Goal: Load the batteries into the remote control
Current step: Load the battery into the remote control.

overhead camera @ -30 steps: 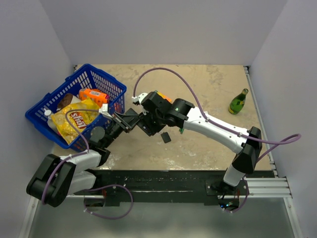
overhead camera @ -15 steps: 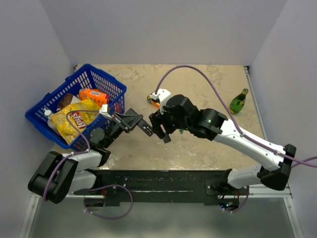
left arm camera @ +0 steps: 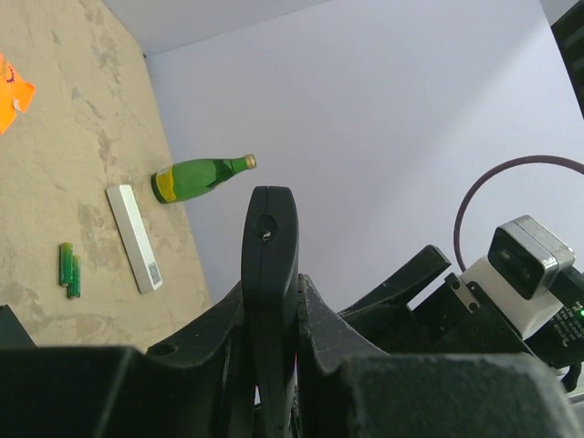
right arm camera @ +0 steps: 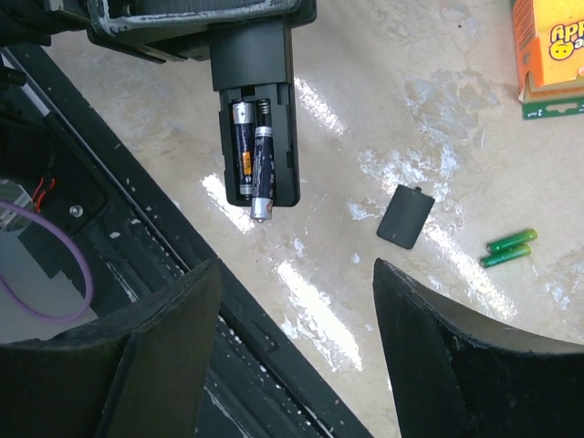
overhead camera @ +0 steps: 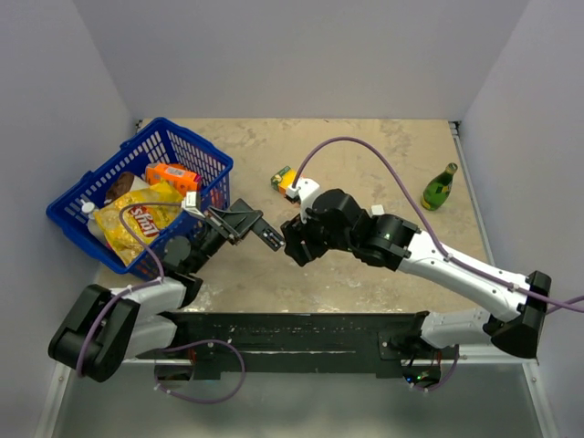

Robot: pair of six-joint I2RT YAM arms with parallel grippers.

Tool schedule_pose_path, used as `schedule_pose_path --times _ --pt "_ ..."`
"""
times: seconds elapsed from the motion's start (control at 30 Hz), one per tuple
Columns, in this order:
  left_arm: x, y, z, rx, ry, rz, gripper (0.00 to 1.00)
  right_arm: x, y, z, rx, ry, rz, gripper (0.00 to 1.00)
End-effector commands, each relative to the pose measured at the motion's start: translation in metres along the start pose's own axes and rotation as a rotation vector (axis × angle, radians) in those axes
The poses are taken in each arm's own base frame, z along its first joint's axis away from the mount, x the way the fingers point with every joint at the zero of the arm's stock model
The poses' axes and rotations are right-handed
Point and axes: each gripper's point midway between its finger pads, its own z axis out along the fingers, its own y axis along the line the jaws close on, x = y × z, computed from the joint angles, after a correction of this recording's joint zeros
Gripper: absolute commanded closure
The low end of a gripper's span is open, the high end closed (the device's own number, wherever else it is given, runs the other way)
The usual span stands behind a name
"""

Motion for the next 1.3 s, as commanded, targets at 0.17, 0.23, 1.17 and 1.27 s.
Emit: schedule_pose_path --times 0.17,0.23,1.17,1.27 --pt "-0.001 -0.028 0.0 0.084 -0.001 0.02 1.0 -0.015 -0.003 0.012 0.009 -0.055 0.002 0.31" --pt "-0.001 -0.029 0.0 0.087 0.0 0.021 1.0 -0.016 -0.003 0.014 0.012 -0.054 0.001 0.31" --pt "-0.002 -0.032 0.0 0.092 -0.002 0.021 1.0 -0.034 0.006 0.005 -0.046 -0.083 -0.004 0.31" --pt "-0.002 -0.031 0.0 0.091 -0.004 0.023 1.0 -0.036 0.003 -0.004 -0.034 -0.101 -0.003 0.3"
